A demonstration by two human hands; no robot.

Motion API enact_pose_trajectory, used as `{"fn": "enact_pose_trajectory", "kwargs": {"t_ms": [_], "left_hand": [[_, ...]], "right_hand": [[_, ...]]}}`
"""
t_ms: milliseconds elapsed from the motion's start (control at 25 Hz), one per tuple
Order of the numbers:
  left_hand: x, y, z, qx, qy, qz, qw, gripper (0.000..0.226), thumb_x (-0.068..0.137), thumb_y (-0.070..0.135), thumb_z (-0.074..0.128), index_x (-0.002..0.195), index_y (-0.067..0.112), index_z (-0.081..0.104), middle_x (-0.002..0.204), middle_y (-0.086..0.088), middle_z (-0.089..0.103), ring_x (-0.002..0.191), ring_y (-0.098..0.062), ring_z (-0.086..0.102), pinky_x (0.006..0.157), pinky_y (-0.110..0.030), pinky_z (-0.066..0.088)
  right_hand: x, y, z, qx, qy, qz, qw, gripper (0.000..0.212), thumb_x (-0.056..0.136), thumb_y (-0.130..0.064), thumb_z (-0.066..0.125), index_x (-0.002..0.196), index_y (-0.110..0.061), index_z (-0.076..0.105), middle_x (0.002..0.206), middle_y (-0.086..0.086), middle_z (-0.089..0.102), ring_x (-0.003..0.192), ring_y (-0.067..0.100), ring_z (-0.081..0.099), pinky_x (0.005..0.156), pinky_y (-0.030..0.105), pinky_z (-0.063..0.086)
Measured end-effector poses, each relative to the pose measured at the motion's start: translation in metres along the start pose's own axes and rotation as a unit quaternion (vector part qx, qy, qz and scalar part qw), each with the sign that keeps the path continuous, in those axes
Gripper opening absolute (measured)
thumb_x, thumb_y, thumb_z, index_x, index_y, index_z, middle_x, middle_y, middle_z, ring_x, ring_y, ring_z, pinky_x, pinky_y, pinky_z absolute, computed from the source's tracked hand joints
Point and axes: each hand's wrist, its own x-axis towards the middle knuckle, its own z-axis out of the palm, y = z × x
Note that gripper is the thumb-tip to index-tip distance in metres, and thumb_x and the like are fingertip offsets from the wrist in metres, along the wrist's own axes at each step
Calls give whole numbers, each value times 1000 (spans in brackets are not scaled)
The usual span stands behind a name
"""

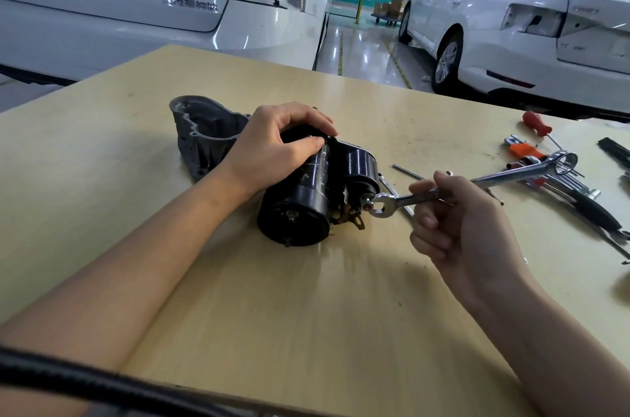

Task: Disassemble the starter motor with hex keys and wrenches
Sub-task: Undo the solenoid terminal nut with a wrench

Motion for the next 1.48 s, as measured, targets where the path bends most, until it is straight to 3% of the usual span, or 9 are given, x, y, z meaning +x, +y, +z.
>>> {"fn": "enact_pose_trajectory", "kwargs": {"t_ms": [280, 440, 640, 840, 960, 1040, 1120, 1240, 1480], "left_hand": [[1, -1, 2, -1, 1, 5, 1000, 27, 85, -11, 60, 92, 12, 71, 108, -9, 69, 108, -16, 63, 98, -22, 47], [1, -1, 1, -5, -2, 5, 1000, 26, 85, -10, 60, 90, 13, 71, 108, -6, 69, 108, -13, 63, 98, -22, 47], [2, -4, 1, -9, 0, 8, 1000, 28, 84, -8, 61, 85, 17, 71, 106, -3, 70, 107, -12, 64, 99, -25, 48], [1, -4, 1, -19, -9, 23, 1000, 23, 79, -7, 62, 88, 11, 72, 101, -4, 71, 103, -12, 64, 89, -17, 50], [2, -5, 1, -19, 1, 15, 1000, 27, 82, -7, 62, 87, 18, 71, 102, -1, 71, 104, -11, 65, 96, -24, 50], [3, -5, 2, -12, 2, 9, 1000, 27, 84, -8, 61, 87, 17, 72, 105, -2, 70, 107, -11, 64, 99, -27, 48], [3, -4, 1, -3, 0, 6, 1000, 25, 85, -8, 61, 88, 14, 72, 107, -4, 70, 109, -12, 63, 100, -27, 47], [2, -3, 0, 0, 0, 7, 1000, 24, 85, -8, 61, 88, 13, 72, 107, -5, 70, 109, -13, 63, 99, -26, 48], [1, 0, 1, -1, -2, 2, 1000, 23, 85, -9, 61, 91, 10, 72, 108, -5, 70, 106, -11, 64, 97, -22, 48]], "right_hand": [[1, 4, 0, 7, -8, 6, 1000, 32, 95, -21, 43, 72, -8, 60, 48, 3, 40, 37, 11, 26, 34, 20, 24], [2, 0, 7, -136, -8, -109, 985, 43, 100, -25, 47, 61, -18, 66, 46, 1, 43, 36, 10, 32, 36, 20, 27], [6, -16, 38, -464, -56, -306, 830, 39, 96, -34, 53, 69, -8, 62, 39, -9, 37, 38, 9, 32, 39, 16, 23], [4, -12, 66, -609, -144, -351, 697, 40, 96, -37, 51, 61, -19, 49, 47, -5, 38, 47, 16, 38, 49, 30, 27], [6, -8, 52, -532, -80, -381, 752, 40, 96, -38, 51, 63, -16, 50, 45, -6, 38, 46, 14, 35, 45, 24, 26], [5, -8, 34, -346, -3, -341, 874, 39, 97, -36, 49, 65, -14, 54, 44, -9, 37, 43, 7, 31, 43, 19, 25], [2, -6, 19, -101, 37, -209, 972, 37, 99, -32, 48, 69, -13, 57, 45, -10, 35, 41, 9, 31, 39, 20, 27], [-1, 3, 6, 16, 77, -75, 994, 34, 100, -29, 47, 74, -9, 56, 45, -3, 33, 39, 12, 32, 36, 21, 29], [-5, 14, 9, -20, 58, -106, 992, 33, 101, -30, 45, 79, -9, 58, 48, -2, 38, 42, 13, 39, 40, 23, 36]]}}
